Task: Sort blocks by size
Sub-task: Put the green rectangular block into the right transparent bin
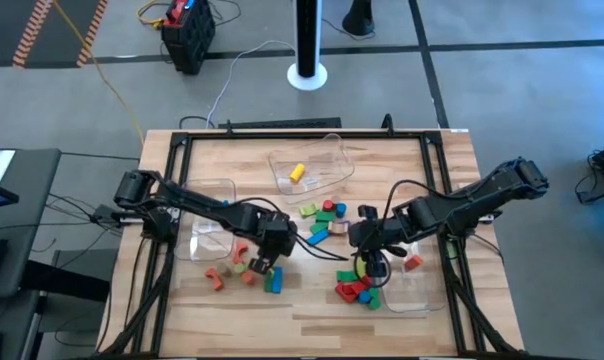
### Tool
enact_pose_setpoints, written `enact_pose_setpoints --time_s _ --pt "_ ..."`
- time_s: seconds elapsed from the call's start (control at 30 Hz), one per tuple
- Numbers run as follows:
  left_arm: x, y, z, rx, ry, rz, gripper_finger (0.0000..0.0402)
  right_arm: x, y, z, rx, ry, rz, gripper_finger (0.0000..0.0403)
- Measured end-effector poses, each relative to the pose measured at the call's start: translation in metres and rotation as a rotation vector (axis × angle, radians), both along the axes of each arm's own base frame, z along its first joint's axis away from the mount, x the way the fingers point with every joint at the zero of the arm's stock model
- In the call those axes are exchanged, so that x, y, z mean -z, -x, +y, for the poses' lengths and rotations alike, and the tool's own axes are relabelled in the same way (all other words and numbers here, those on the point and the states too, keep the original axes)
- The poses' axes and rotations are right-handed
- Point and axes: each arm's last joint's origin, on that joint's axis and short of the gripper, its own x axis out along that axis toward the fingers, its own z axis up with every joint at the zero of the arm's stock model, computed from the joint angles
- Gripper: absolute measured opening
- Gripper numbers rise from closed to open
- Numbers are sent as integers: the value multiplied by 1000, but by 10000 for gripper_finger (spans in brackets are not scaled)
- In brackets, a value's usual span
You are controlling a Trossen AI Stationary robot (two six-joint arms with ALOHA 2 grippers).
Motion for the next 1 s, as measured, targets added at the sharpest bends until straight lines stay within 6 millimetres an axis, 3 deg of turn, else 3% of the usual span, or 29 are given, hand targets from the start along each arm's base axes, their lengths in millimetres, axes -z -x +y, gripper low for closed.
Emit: enact_pose_setpoints --time_s 0.27,0.4,0.67,0.87,1.0 --pt "-35 -12 6 21 -81 -59 86 -1 4 -4 56 71 -1 195" --pt "-57 -7 18 4 -89 -119 86 -9 8 -6 76 89 -41 195" --pt "-127 31 44 -71 -79 -369 86 -34 22 -10 104 134 -205 195" --pt "-184 60 48 -34 -62 -704 86 -44 3 -5 16 179 -383 195" --pt "-206 70 46 35 -3 -907 86 -47 -15 -5 -17 227 -494 195"
